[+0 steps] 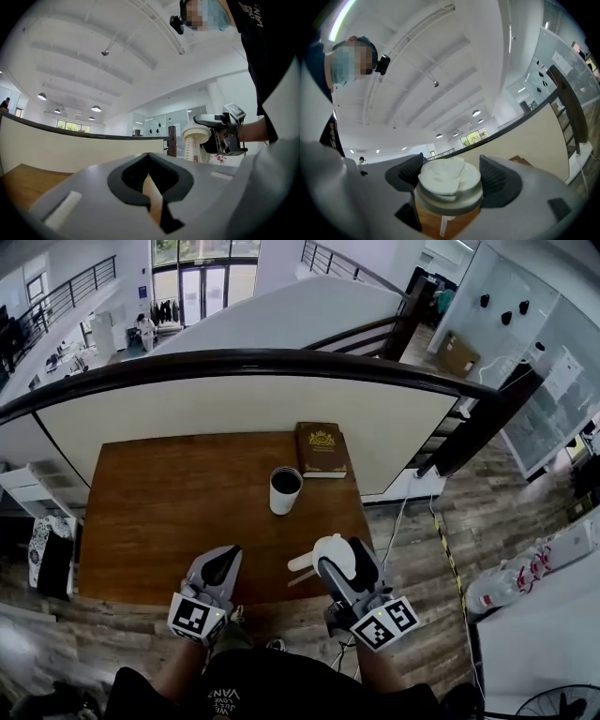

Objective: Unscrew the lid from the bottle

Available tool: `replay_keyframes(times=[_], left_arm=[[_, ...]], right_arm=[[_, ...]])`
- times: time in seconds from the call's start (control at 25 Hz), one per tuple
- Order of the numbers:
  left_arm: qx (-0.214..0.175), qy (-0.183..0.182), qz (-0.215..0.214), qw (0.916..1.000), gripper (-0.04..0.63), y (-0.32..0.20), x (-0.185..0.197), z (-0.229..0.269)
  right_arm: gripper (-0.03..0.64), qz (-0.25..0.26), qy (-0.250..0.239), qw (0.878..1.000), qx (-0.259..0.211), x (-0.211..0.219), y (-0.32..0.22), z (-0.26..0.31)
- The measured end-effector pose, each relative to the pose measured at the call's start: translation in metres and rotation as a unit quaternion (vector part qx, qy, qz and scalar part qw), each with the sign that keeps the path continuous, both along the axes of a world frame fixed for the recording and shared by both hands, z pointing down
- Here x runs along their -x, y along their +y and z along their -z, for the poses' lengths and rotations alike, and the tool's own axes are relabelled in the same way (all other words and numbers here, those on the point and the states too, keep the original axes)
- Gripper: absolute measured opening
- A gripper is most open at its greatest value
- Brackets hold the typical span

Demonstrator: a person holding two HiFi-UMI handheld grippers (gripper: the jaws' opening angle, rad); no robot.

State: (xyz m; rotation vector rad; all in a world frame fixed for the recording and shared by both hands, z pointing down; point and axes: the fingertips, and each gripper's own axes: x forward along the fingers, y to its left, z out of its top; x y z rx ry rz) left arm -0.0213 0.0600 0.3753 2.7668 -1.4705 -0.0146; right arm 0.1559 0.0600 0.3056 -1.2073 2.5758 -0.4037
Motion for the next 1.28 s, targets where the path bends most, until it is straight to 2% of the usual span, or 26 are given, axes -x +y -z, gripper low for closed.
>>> replay_keyframes(times=[0.4, 0.56, 1.28], left_arm=[[0.022, 0.006, 0.035, 0.9991, 0.011, 0.043, -0.005, -0.009], [-0.002, 0.007, 0.042, 0.9991, 0.011, 0.051, -0.002, -0.01], [-0.002, 0.004, 0.065, 0.9979, 0.011, 0.069, -0.005, -0.012]], right_arm=[[0.354, 0.026, 0.001, 0.999, 0.019, -0.001, 0.023, -0.017], [0.354, 0.027, 0.0, 0.999, 0.026, -0.003, 0.029, -0.023], [0.354, 0.036, -0.005, 0.999, 0.019, -0.009, 0.042, -0.019]])
